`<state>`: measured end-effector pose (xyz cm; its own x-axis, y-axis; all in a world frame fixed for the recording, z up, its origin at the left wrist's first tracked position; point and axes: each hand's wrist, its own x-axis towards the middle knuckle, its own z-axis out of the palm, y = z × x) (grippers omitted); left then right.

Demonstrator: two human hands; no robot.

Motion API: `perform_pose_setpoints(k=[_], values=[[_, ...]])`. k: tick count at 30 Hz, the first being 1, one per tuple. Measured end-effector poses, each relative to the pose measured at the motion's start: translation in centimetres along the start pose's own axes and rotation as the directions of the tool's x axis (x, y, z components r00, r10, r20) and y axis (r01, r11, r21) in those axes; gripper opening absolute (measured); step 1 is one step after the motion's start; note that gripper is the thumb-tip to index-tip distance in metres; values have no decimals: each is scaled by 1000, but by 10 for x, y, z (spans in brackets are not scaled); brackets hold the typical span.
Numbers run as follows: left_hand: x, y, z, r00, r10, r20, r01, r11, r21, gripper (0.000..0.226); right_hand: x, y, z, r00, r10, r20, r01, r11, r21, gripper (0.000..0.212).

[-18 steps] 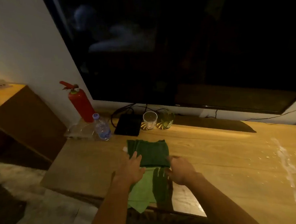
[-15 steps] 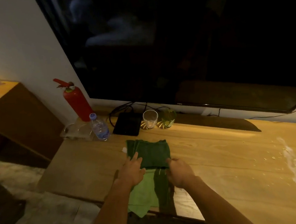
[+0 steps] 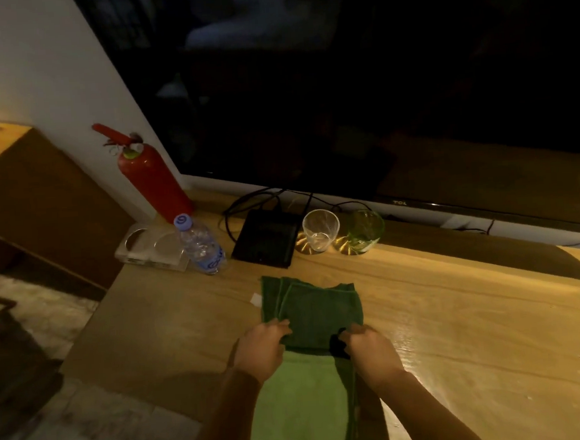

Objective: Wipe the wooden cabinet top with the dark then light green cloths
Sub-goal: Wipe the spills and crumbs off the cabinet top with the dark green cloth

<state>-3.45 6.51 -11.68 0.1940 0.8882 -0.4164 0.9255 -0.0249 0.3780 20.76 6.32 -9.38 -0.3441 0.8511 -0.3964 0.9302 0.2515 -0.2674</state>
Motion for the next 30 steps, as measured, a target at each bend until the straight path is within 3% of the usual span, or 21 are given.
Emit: perform_pose_setpoints(k=[11, 18, 21, 27, 30], values=[[14, -9, -3, 989, 138, 54, -146, 973, 179, 66, 12, 16, -5, 995, -97, 16, 97, 995, -21, 50], [12, 3, 1, 984, 169, -49, -143, 932, 333, 36, 10, 13, 3, 994, -85, -66, 79, 993, -92, 33], [9, 7, -2, 966, 214, -143, -169, 947, 273, 30, 11, 14, -7, 995, -46, -86, 46, 999, -6, 27], [20, 31, -4, 969, 108, -222, -90, 992, 88, 14, -2, 39, -36, 996, -48, -78, 52, 997, 56, 20], [24, 65, -3, 960, 115, -257, -110, 993, 35, 15, -18, 60, -48, 990, 41, -132, -14, 979, 204, 18]])
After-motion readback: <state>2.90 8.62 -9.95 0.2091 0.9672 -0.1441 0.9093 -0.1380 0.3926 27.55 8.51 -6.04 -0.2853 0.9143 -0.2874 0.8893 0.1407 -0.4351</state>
